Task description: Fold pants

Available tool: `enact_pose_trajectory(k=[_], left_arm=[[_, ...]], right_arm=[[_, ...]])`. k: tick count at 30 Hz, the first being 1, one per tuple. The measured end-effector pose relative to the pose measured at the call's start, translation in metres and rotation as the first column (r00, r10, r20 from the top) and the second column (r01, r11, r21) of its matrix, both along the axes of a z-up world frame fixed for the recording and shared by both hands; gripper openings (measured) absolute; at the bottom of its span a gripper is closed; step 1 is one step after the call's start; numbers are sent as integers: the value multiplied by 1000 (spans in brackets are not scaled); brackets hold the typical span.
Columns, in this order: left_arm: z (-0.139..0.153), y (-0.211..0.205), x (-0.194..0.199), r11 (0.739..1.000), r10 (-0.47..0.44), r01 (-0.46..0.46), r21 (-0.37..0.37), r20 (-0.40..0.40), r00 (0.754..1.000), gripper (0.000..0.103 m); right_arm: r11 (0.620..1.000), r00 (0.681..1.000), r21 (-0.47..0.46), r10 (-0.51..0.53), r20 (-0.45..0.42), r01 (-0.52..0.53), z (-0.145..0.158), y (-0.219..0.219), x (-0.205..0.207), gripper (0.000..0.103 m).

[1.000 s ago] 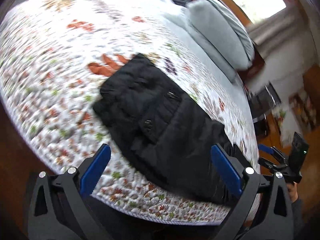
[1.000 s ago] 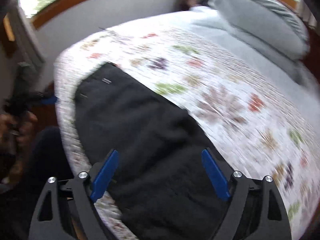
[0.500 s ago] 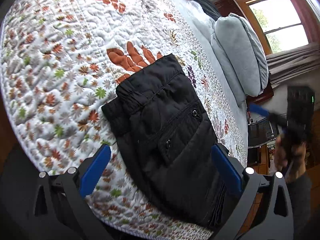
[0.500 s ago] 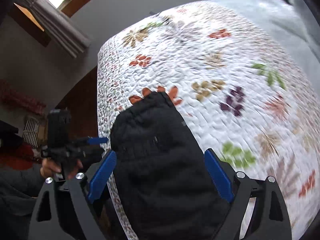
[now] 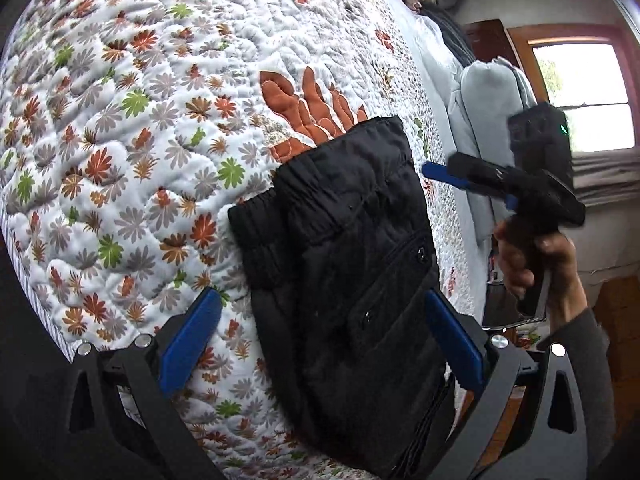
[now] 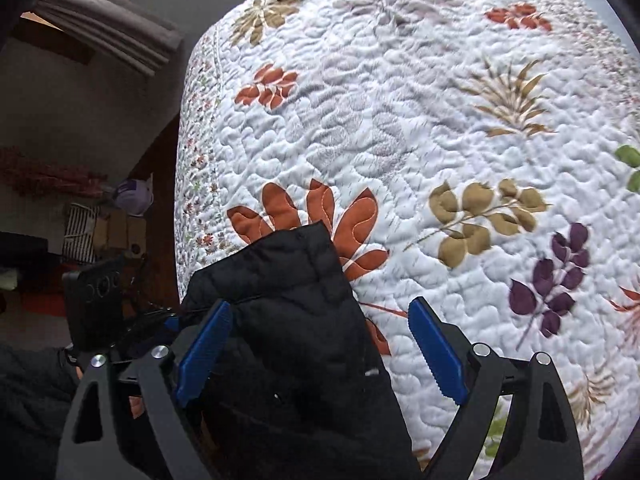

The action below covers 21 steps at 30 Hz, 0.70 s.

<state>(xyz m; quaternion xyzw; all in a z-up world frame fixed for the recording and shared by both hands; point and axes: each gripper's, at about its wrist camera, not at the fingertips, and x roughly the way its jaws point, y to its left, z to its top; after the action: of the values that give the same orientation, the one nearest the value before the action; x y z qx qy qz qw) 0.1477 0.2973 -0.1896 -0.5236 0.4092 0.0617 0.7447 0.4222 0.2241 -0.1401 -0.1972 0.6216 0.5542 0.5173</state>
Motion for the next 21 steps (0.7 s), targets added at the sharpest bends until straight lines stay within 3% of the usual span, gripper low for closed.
enact_pose_trajectory(k=[2,7,12,21], left_arm=[[1,-2,4,1000,-11,11,15,1,1000,100],[-5,7,-4,997,47,-45,-56,38,998,100],[4,2,-3,998,14,-5,-65,138,990,100],[2,-1,5,1000,20,-19,-19,48,999,100]], right_arm=[[1000,999,-4,15,-34,-15,-10,4,0,90],[999,996,-18,45,-79,-46,-24,9,-1,90],[998,992,-13,54,-111,-56,-30,10,-1,90],[997,989,-22,67,-132,-70,-38,17,0,90]])
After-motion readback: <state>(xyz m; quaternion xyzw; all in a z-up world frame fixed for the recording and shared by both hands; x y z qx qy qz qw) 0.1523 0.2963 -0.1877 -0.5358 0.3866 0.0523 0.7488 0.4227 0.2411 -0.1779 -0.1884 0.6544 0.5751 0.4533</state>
